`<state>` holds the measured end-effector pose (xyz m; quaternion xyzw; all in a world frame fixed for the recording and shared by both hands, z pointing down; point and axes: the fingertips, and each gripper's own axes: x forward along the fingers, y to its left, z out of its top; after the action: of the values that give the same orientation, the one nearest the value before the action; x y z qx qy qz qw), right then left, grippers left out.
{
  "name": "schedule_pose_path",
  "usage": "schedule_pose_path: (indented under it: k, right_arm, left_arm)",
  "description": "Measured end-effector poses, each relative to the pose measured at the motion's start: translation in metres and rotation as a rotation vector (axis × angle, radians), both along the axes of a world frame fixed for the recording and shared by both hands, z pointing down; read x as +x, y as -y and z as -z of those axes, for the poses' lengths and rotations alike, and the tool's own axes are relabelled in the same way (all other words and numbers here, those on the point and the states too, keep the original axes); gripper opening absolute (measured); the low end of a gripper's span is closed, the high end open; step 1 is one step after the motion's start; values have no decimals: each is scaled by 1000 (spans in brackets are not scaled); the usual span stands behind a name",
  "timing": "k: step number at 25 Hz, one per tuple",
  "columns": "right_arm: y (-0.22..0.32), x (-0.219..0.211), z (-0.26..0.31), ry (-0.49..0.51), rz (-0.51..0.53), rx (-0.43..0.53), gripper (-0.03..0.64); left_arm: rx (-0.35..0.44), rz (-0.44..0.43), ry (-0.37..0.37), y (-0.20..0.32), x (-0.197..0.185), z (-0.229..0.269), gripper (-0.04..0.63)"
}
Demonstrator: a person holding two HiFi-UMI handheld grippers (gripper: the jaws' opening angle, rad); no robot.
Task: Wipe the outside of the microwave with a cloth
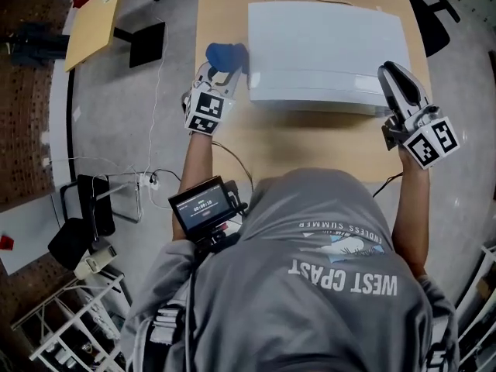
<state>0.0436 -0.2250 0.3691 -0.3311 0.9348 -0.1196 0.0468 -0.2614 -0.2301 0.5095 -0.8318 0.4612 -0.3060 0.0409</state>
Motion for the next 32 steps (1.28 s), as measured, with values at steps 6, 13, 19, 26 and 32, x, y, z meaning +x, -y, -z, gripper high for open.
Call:
schedule_pose_path:
  k: [6, 13, 19, 26, 32]
  right_arm:
    - [-20, -34, 23, -31, 168, 90, 46]
    - [-23, -40, 27, -104, 234, 123, 25]
    - [-19, -26, 27, -101, 233, 111, 25]
    - [-20, -12, 28, -110, 230, 105, 25]
    - [-20, -1, 27, -112, 233, 105, 25]
  left_arm:
    - [167, -14, -197, -18, 29, 110, 87]
    - [277, -66, -276, -32, 62, 178, 87]
    - [267, -52, -271, -33, 75, 182, 87]
    - [262, -51, -271, -32, 88, 180, 87]
    - [263, -55, -265, -32, 101, 179, 87]
